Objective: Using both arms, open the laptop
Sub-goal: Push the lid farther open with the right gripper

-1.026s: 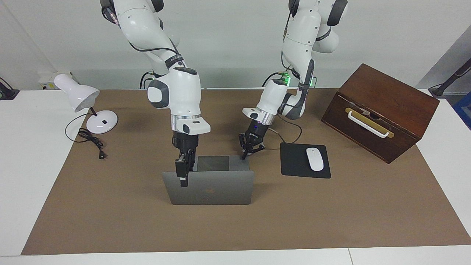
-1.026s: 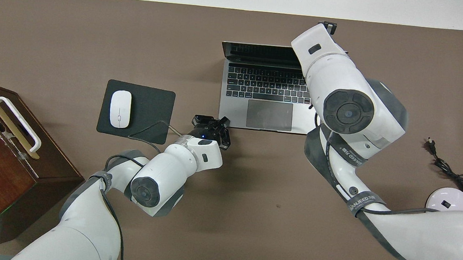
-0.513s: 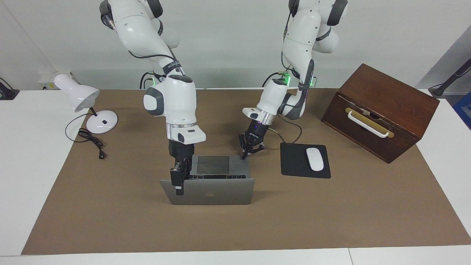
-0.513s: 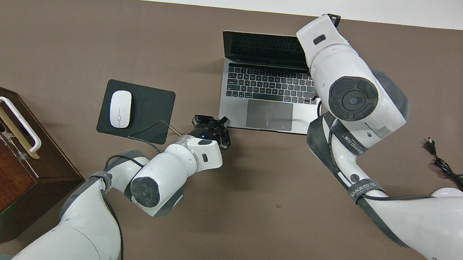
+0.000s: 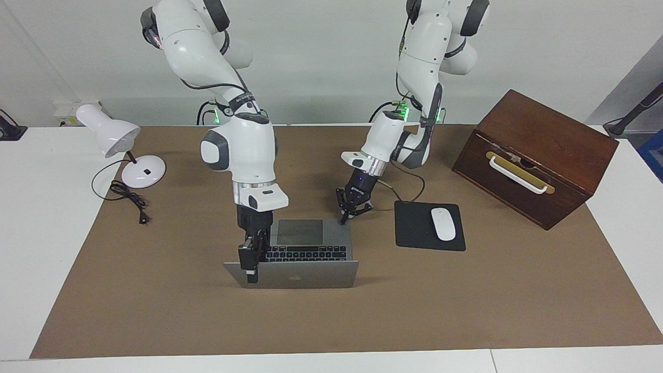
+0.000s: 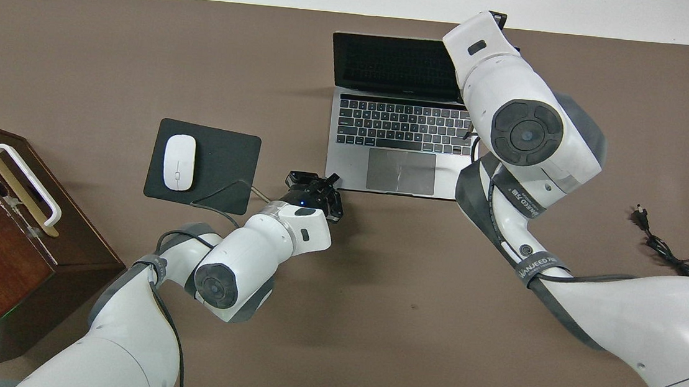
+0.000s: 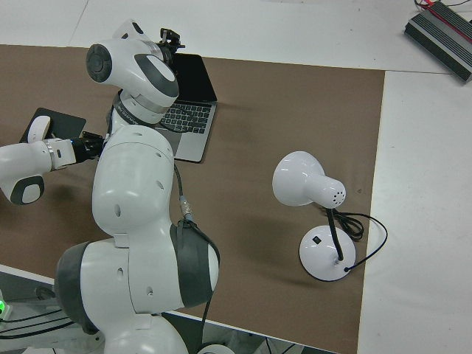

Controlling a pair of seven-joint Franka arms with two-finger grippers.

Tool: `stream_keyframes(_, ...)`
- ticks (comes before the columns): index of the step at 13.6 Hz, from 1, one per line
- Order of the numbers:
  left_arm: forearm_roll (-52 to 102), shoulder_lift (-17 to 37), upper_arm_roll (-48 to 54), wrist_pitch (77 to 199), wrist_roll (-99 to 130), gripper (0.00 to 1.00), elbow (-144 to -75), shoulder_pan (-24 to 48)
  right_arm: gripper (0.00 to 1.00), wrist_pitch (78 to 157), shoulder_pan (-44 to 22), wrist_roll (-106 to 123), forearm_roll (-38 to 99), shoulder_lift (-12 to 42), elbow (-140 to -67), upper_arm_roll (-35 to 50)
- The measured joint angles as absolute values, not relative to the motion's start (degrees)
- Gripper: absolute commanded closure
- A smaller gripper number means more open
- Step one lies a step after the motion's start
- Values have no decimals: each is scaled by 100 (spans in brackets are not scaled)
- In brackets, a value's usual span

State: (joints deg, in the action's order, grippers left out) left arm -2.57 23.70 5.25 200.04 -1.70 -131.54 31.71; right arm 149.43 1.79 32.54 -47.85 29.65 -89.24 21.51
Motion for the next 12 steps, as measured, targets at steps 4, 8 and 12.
stream_keyframes(4,-257,2371,525,20005,-170,100,-13154,3171,40,14798,157,3404,-4785,3009,-8788,2177)
stream_keyframes(8,-257,2371,525,20007,-170,100,-13154,3171,39,14327,131,3557,-4773,2898,-8640,2231)
stream_keyframes(12,-257,2372,525,20007,-170,100,-13154,3171,37,13737,14,3633,-4069,2526,-8575,2272)
